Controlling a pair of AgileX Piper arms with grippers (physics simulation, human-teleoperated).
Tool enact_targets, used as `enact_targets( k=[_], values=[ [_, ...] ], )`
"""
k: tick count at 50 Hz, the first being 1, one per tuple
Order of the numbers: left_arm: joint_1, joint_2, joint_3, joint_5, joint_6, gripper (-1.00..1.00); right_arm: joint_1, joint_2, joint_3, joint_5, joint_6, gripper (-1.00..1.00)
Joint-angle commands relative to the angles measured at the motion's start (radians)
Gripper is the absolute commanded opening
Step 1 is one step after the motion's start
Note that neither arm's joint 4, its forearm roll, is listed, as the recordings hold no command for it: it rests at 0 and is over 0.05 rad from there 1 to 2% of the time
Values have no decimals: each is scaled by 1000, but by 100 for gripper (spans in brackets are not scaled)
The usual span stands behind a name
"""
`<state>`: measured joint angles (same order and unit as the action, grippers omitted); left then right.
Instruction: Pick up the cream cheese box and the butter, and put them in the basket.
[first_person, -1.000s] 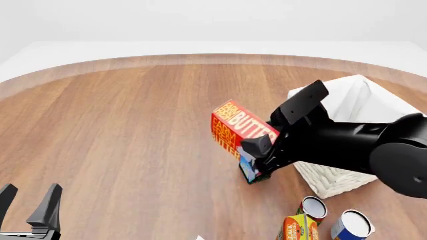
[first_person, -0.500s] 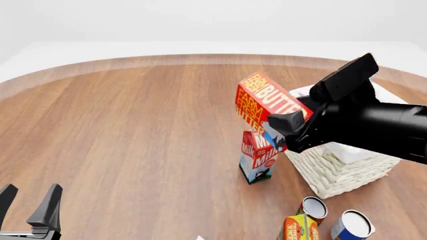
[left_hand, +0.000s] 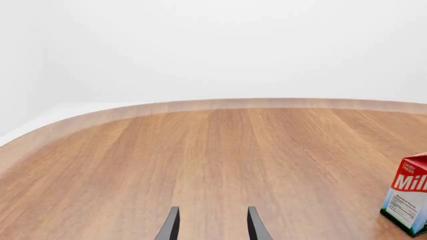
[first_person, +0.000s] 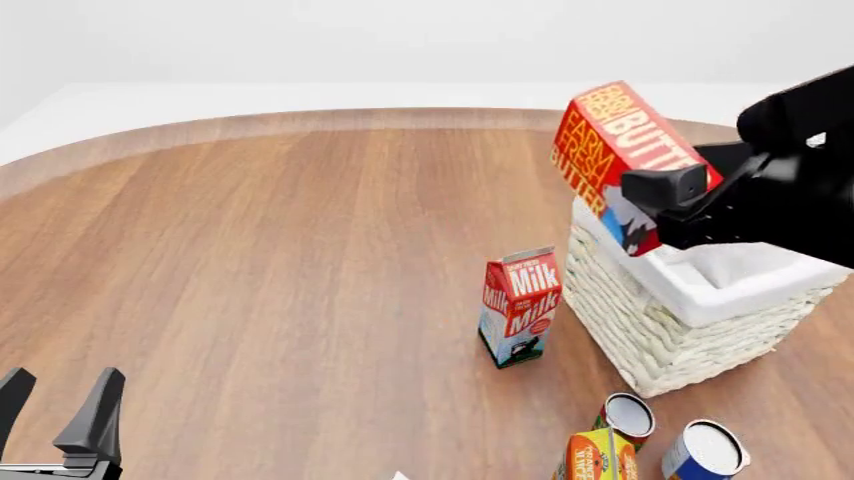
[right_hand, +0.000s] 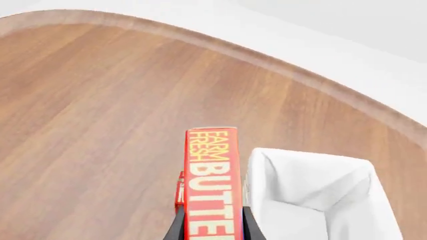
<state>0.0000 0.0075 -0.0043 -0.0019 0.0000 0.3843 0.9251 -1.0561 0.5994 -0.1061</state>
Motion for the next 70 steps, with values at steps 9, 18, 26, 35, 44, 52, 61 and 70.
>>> enact_targets(
  k=[9,18,26,35,44,52,61,70],
  values=[
    [0,0,0,0,0,100,-143,-68,-28,25,88,-100],
    [0,0,0,0,0,100,-190,-82,6,1,115,-100],
    [0,0,0,0,0,100,-237,-77,15,-26,169,-100],
    [0,0,0,0,0,100,-270,-65,29,-60,236,-100],
    [0,0,0,0,0,100,-314,-57,65,-101,310,-100],
    [0,0,0,0,0,100,-325,-49,81,-124,349,-100],
    [0,0,0,0,0,100,-342,-48,99,-144,368,-100],
    [0,0,0,0,0,100,-360,-38,124,-175,379,-100]
  ],
)
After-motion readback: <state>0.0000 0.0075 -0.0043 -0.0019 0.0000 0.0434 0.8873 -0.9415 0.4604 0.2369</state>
